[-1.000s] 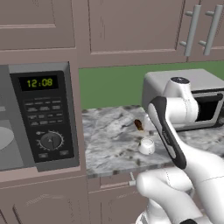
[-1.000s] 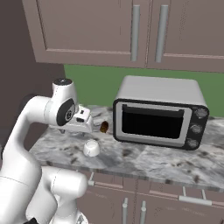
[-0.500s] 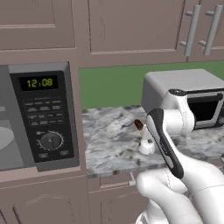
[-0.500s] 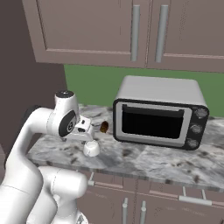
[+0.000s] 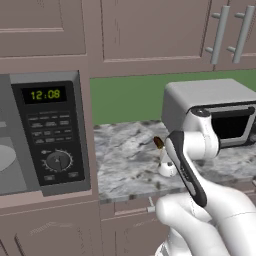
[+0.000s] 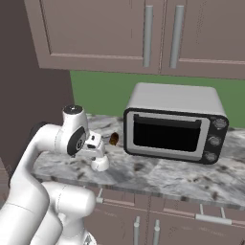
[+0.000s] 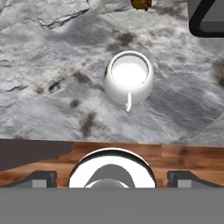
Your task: Pick the mug from the counter and place it inside the microwave. Then close the microwave.
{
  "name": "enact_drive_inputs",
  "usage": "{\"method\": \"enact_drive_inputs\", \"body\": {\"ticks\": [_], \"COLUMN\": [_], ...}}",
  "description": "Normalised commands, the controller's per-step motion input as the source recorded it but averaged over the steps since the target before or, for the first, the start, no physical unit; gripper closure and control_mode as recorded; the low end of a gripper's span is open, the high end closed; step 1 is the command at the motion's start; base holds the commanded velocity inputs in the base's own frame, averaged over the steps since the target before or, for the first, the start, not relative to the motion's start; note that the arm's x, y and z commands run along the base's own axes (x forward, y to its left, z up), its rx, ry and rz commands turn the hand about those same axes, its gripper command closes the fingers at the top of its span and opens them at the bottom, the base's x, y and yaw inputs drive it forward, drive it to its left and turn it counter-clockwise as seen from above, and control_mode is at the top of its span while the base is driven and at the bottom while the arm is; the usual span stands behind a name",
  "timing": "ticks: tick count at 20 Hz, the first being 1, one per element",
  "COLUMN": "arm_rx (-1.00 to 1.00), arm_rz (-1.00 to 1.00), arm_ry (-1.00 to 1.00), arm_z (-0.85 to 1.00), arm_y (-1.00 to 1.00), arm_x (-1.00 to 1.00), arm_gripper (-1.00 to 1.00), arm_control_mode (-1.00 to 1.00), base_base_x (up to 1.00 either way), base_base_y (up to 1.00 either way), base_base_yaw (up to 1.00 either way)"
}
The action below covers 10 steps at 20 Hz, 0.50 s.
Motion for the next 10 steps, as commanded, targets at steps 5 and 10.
{"method": "enact_drive_inputs", "body": {"ticks": [5, 10], "arm_rx": [0.0, 0.0], "arm_rz": [0.0, 0.0], "arm_ry": [0.0, 0.01], "arm_z": [-0.06, -0.13], "arm_y": [-0.14, -0.09], "arm_x": [0.34, 0.3], "arm_gripper": [-1.0, -1.0], "arm_control_mode": [-1.0, -1.0], "base_base_x": [0.0, 0.0], "base_base_y": [0.0, 0.0], "base_base_yaw": [0.0, 0.0]}}
